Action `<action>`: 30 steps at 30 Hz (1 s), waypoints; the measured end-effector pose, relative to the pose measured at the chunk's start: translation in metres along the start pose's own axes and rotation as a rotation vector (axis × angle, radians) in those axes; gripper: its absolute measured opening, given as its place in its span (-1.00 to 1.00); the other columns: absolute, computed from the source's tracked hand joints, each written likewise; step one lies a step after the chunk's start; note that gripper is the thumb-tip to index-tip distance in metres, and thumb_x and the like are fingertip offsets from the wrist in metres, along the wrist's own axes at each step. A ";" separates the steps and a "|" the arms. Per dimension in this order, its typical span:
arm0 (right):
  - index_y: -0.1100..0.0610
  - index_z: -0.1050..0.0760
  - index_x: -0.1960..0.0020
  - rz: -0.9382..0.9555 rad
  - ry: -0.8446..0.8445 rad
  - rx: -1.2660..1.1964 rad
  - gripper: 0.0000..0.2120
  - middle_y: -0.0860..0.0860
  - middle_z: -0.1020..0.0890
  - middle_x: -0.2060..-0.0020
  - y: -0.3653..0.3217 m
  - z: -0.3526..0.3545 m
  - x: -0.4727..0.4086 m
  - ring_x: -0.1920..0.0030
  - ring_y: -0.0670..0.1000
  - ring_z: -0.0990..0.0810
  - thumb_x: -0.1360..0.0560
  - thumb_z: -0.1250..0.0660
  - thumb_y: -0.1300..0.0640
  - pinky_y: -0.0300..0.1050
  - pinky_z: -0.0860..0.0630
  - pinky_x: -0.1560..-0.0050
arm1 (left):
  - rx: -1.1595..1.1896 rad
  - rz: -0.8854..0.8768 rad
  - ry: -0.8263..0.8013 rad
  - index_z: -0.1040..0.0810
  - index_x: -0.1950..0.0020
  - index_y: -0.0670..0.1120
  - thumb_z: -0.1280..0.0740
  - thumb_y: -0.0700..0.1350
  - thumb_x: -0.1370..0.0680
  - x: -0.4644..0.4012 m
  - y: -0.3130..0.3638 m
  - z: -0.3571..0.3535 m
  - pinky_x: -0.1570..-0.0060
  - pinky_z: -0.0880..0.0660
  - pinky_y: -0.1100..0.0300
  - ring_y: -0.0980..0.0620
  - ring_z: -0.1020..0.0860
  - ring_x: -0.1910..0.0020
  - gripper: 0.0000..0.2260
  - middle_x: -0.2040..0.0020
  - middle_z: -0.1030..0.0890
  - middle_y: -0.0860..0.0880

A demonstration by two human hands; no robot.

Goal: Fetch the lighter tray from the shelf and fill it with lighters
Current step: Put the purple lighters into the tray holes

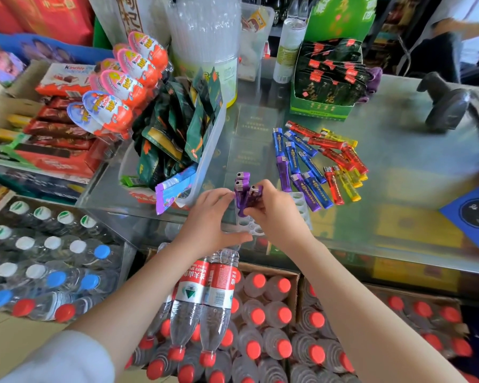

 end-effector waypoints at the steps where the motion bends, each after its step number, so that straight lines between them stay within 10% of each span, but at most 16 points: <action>1: 0.28 -0.36 -0.02 0.006 -0.013 0.032 -0.77 0.24 -0.61 0.09 -0.002 -0.001 -0.001 0.09 0.23 -0.57 -0.45 -0.34 0.22 -0.05 -0.38 0.23 | -0.001 0.003 -0.007 -0.42 -0.25 -0.05 -0.22 0.38 -0.18 0.000 0.000 0.000 -0.20 -0.13 0.28 0.00 -0.27 -0.26 -0.23 -0.25 -0.42 -0.01; 14: 0.25 -0.43 -0.11 -0.097 -0.025 0.122 -0.76 0.16 -0.54 -0.07 0.014 0.004 0.002 -0.01 0.14 -0.53 -0.46 -0.32 0.25 -0.05 -0.48 0.00 | -0.007 -0.021 0.027 -0.44 -0.23 -0.13 -0.25 0.38 -0.19 0.001 -0.001 0.000 -0.20 -0.19 0.20 -0.10 -0.37 -0.22 -0.21 -0.21 -0.47 -0.10; 25: 0.29 -0.39 -0.09 -0.244 0.140 0.475 -0.75 0.22 -0.54 -0.03 0.036 0.019 -0.034 -0.05 0.22 -0.52 -0.54 -0.23 0.11 0.04 -0.49 0.13 | 0.002 -0.012 0.014 -0.41 -0.27 -0.09 -0.24 0.39 -0.18 0.001 -0.001 0.002 -0.20 -0.13 0.25 -0.03 -0.31 -0.26 -0.20 -0.25 -0.44 -0.06; 30: 0.31 -0.42 -0.05 -0.264 0.150 0.508 -0.86 0.21 -0.58 0.03 0.029 0.015 -0.049 -0.01 0.21 -0.52 -0.50 -0.18 0.35 -0.01 -0.40 0.24 | 0.006 -0.021 0.017 -0.43 -0.26 -0.14 -0.26 0.36 -0.21 0.003 -0.002 0.002 -0.24 -0.17 0.19 -0.08 -0.34 -0.25 -0.22 -0.24 -0.45 -0.11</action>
Point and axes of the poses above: each hand's wrist, its own x-axis away from the middle knuckle, its own z-axis out of the back of the hand, y = z × x, the point moved 3 cm from there along -x, towards the middle knuckle
